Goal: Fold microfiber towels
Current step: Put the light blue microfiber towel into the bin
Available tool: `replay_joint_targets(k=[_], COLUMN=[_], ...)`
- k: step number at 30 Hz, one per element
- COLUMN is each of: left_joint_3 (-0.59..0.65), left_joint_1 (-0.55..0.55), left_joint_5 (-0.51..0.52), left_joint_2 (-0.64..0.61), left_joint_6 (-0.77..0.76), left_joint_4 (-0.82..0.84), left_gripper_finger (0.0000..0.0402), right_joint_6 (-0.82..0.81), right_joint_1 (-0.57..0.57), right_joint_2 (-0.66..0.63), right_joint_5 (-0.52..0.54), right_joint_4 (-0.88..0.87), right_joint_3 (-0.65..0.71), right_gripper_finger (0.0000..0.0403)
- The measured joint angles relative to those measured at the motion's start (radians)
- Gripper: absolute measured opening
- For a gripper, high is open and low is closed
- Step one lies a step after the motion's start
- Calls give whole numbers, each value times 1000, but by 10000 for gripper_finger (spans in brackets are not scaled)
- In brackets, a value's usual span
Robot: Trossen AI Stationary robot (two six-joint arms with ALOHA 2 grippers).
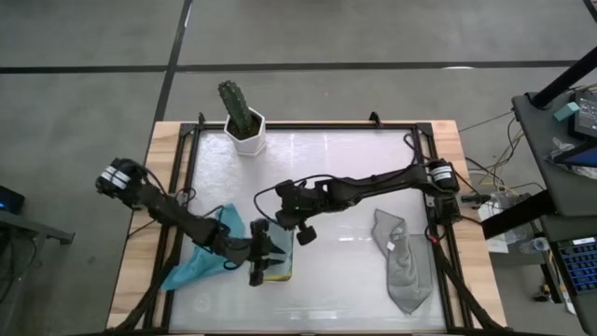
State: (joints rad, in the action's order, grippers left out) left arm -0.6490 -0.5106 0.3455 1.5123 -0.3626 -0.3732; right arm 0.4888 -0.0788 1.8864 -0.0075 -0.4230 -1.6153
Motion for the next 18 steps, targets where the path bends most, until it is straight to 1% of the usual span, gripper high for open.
replay_joint_targets(k=[3,5,10,18], left_joint_3=[-26,-33,-33,-31], left_joint_1=[0,0,0,0], left_joint_5=[-52,-90,-167,-183], left_joint_2=[58,81,90,82], left_joint_6=[-21,-37,-89,-102], left_joint_4=[-29,-37,-41,-32], left_gripper_finger=[104,104,104,104], right_joint_6=[-16,-25,-28,-17], right_joint_1=[-4,-6,-9,-1], right_joint_2=[32,51,110,121], right_joint_5=[-7,-40,-49,-45], right_joint_4=[49,68,74,84], right_joint_3=[6,6,6,6], right_gripper_finger=[8,8,8,8])
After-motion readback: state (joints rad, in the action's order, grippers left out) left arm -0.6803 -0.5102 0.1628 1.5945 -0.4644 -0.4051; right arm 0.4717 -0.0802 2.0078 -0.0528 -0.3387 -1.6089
